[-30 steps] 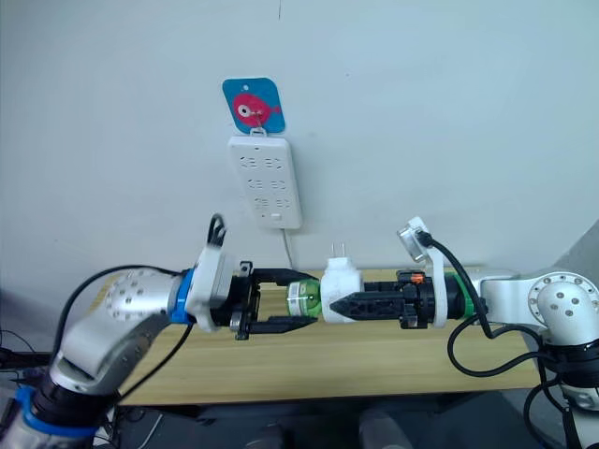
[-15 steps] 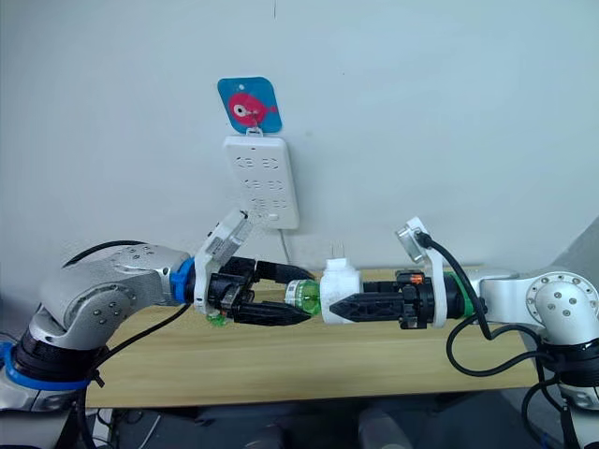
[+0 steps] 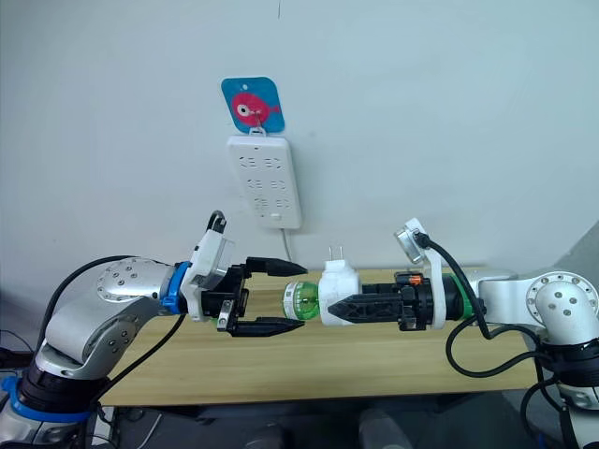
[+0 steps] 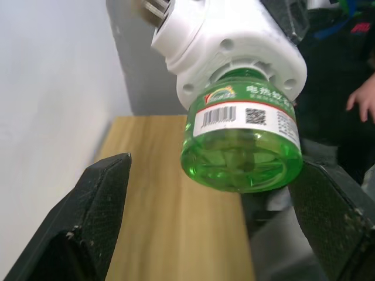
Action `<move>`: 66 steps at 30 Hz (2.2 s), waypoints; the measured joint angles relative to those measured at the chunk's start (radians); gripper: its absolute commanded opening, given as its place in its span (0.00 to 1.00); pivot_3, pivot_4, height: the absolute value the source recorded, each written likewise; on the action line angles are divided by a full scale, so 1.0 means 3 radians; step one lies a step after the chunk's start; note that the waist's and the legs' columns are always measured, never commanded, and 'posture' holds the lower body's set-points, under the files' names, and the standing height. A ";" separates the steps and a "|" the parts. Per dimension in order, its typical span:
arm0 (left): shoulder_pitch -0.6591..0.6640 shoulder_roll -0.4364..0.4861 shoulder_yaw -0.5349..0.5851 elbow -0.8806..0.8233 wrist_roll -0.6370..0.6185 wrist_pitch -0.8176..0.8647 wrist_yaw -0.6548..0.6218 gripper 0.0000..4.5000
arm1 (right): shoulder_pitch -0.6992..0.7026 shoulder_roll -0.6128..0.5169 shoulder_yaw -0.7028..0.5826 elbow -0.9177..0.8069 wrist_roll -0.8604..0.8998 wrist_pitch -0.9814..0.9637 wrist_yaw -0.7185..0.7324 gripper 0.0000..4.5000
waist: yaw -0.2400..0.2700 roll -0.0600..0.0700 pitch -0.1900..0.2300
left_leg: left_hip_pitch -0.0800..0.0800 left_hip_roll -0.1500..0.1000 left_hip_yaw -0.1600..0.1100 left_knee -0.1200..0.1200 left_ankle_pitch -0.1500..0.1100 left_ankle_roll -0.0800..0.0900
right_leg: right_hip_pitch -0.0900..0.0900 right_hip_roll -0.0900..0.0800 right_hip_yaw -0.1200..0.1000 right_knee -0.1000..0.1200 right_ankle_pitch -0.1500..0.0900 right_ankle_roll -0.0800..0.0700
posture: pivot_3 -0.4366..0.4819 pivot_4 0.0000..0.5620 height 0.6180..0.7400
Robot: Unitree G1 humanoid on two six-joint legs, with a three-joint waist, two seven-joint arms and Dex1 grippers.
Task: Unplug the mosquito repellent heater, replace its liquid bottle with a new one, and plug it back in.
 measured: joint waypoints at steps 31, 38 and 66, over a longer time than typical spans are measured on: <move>0.0388 -0.0483 0.0044 0.0256 0.0565 -0.1808 -0.0201 0.50 | -0.0001 0.0031 -0.0001 0.0018 0.0026 0.0012 -0.0055 0.66 | -0.0006 0.0000 0.0000 | 0.0001 0.0000 0.0001 0.0000 0.0000 0.0000 | 0.0001 -0.0001 0.0001 0.0000 0.0000 0.0000 | 0.34 0.12 0.76; -0.0030 -0.0011 -0.0040 -0.0023 -0.0255 0.0092 0.0076 0.50 | -0.0007 0.0032 -0.0026 0.0018 -0.0114 -0.0020 -0.0024 0.66 | -0.0011 -0.0001 0.0001 | 0.0001 -0.0001 -0.0005 0.0001 0.0000 0.0000 | 0.0002 0.0000 -0.0003 0.0003 0.0000 0.0001 | 0.34 0.12 0.76; -0.0923 0.0542 0.0422 0.0962 -0.2392 0.3747 0.0704 0.50 | 0.0014 0.0027 -0.0009 -0.0479 -0.0946 -0.0041 0.0824 0.66 | -0.0013 0.0000 0.0009 | -0.0003 0.0001 -0.0011 -0.0004 0.0000 -0.0001 | -0.0004 -0.0001 -0.0011 0.0000 -0.0001 -0.0001 | 0.34 0.12 0.76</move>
